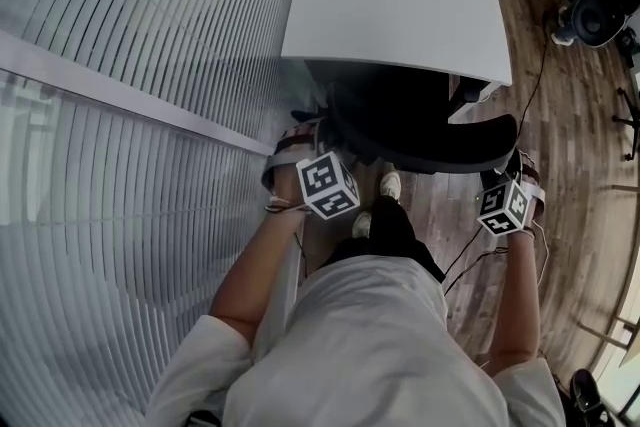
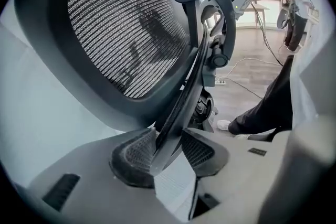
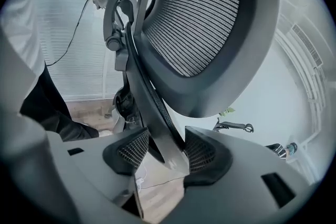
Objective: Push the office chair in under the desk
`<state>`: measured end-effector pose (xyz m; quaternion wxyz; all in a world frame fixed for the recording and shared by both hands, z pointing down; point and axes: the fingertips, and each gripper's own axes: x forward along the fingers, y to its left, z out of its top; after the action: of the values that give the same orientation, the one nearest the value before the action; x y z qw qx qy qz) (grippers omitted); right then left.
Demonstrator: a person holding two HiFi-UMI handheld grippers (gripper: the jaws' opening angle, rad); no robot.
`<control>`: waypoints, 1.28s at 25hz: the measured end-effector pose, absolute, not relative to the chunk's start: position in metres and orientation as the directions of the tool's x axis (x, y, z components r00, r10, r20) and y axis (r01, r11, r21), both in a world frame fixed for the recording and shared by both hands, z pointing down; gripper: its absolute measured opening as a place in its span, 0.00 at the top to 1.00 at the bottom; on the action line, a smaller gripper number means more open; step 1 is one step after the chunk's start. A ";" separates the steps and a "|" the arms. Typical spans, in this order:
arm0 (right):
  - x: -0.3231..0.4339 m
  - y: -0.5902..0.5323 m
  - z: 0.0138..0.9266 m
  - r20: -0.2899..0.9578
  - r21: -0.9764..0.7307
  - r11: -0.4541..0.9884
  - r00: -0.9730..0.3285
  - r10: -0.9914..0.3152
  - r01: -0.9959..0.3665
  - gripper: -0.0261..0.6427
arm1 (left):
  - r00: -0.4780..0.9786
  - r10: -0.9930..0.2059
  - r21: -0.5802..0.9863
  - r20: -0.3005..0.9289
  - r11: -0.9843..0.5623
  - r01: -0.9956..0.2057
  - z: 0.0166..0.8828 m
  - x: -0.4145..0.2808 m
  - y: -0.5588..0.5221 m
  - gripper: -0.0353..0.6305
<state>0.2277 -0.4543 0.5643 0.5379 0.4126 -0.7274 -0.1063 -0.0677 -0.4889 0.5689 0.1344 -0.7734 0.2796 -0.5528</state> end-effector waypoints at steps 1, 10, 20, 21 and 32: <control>0.228 -0.459 0.564 0.695 0.599 0.639 -0.083 -0.714 -0.483 0.63 | 0.229 -0.581 -0.517 0.781 -0.807 -0.286 0.569 -0.067 -0.493 0.70; 0.235 -0.497 0.567 0.693 0.600 0.646 -0.096 -0.714 -0.472 0.63 | 0.211 -0.585 -0.522 0.783 -0.803 -0.287 0.572 -0.060 -0.533 0.70; 0.239 -0.535 0.565 0.693 0.602 0.646 -0.096 -0.715 -0.469 0.63 | 0.201 -0.588 -0.525 0.784 -0.800 -0.292 0.572 -0.056 -0.571 0.70; 0.239 -0.539 0.565 0.692 0.603 0.646 -0.096 -0.715 -0.469 0.63 | 0.201 -0.589 -0.526 0.783 -0.799 -0.293 0.572 -0.056 -0.575 0.70; 0.249 -0.570 0.564 0.688 0.601 0.654 -0.117 -0.716 -0.460 0.63 | 0.178 -0.587 -0.523 0.790 -0.796 -0.303 0.570 -0.047 -0.602 0.70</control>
<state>0.2485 -0.5695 0.5637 0.5317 0.3984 -0.7376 -0.1205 -0.0474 -0.6020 0.5696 0.1246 -0.7574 0.2938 -0.5697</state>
